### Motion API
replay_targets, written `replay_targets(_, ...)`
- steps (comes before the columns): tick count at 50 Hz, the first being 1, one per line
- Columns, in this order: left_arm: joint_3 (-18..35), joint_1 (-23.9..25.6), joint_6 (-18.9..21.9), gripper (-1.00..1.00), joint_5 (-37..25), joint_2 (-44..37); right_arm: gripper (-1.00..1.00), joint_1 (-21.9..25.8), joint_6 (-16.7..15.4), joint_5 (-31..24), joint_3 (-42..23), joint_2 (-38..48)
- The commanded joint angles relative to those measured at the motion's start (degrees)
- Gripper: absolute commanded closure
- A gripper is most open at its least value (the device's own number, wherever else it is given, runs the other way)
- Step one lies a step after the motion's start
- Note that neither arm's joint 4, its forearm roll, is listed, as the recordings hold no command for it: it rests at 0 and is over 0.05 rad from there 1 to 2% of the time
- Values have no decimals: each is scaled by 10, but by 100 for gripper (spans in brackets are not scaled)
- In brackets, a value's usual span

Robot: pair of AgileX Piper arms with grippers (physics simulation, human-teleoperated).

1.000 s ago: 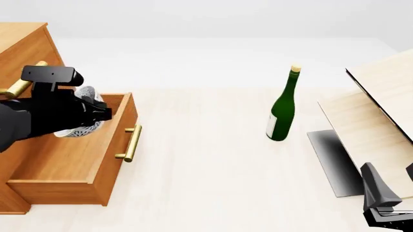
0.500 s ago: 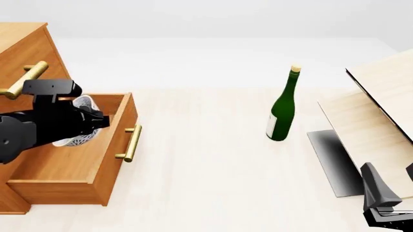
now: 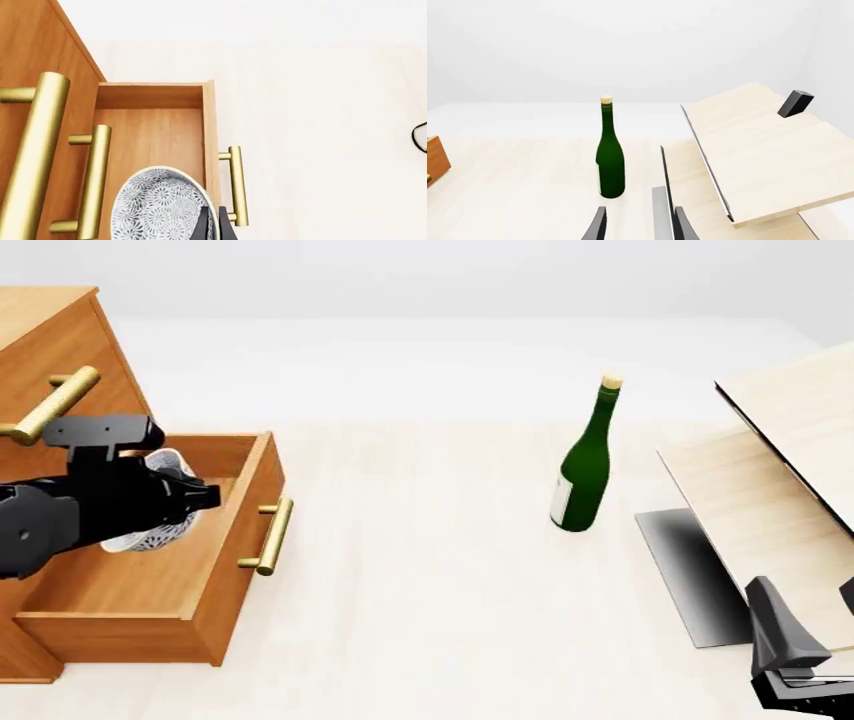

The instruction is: Put the bowl in the bottom drawer of the cabinet.

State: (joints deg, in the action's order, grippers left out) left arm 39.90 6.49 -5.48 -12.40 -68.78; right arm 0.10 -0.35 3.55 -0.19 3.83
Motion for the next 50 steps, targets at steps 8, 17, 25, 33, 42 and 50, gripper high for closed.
replay_targets(8,-21,-12,-6,100,38,-28,-100,0,0,0,0,0)
replay_targets(17,-35,-23,-8,100,48,-29,-100,0,0,0,0,0)
replay_targets(25,-42,-33,-10,100,56,-36,-100,0,0,0,0,0)
replay_targets(33,-48,-46,-8,100,73,-52,-100,0,0,0,0,0)
replay_targets(42,-50,-57,-1,100,88,-71,-100,0,0,0,0,0)
replay_targets(50,-47,-69,3,100,97,-85,-100,0,0,0,0,0)
